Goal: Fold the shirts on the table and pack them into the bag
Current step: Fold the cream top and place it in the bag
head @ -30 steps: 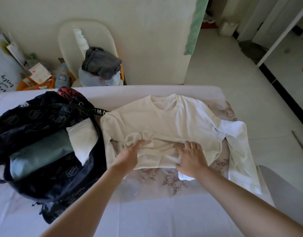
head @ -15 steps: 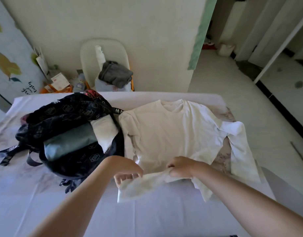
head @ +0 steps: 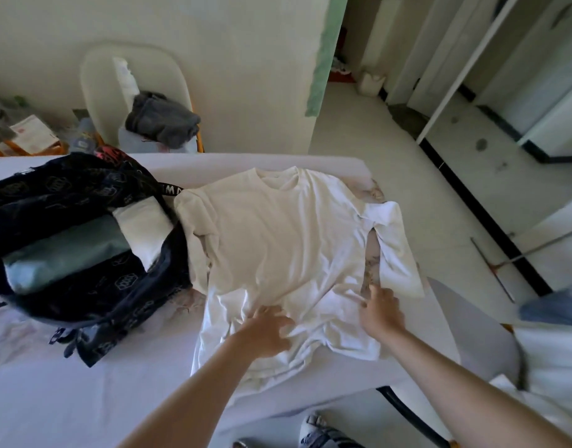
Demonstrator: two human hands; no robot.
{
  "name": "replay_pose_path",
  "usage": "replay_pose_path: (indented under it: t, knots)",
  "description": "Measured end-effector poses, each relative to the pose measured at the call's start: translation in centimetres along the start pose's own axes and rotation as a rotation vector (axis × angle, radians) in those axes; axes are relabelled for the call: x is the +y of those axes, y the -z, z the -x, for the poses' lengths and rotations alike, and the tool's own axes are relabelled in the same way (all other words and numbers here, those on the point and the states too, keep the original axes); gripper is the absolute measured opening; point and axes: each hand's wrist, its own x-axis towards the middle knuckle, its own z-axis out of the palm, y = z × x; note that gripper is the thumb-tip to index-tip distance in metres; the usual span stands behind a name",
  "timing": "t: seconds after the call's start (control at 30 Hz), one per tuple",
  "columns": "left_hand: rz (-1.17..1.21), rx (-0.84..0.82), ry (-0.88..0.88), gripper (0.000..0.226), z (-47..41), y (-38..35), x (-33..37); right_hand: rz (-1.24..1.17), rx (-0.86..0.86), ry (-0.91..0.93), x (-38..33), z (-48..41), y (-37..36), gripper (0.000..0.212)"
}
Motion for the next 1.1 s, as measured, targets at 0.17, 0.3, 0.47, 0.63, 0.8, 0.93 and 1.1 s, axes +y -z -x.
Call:
replay_pose_path:
  t: [0.17,0.3,0.47,0.63,0.8,0.93,1.1]
  knots:
    - [-0.054,0.180,0.033,0.038,-1.1,-2.7,0.6,-0.269,-0.202,-0.066,1.9,-0.4,-1.2,0.025]
    - [-0.021,0.451,-0.043,0.041,-2.7,-2.7,3.4,-0.498,-0.077,0.152,2.9,-0.4,-0.2,0.029]
    - [-0.033,0.325,-0.093,0.071,-4.8,-4.8,8.2,-0.291,0.113,0.166,8.8,-1.3,2.0,0.020]
    - [-0.206,0.151,-0.072,0.098,-5.3,-8.7,9.3,0.249,-0.176,0.022,14.6,-1.7,2.2,0.034]
    - [-0.196,0.264,-0.103,0.096,-2.9,-10.4,8.6,0.184,-0.065,0.665,15.1,-1.3,0.6,0.063]
    - [-0.070,0.374,-0.076,0.068,-1.6,-10.4,7.6,0.335,-0.287,0.863,14.2,-1.7,-0.6,0.094]
    - [-0.116,0.270,0.064,0.051,-1.9,-8.5,8.0,0.220,-0.080,0.964,14.1,-3.5,-0.9,0.009]
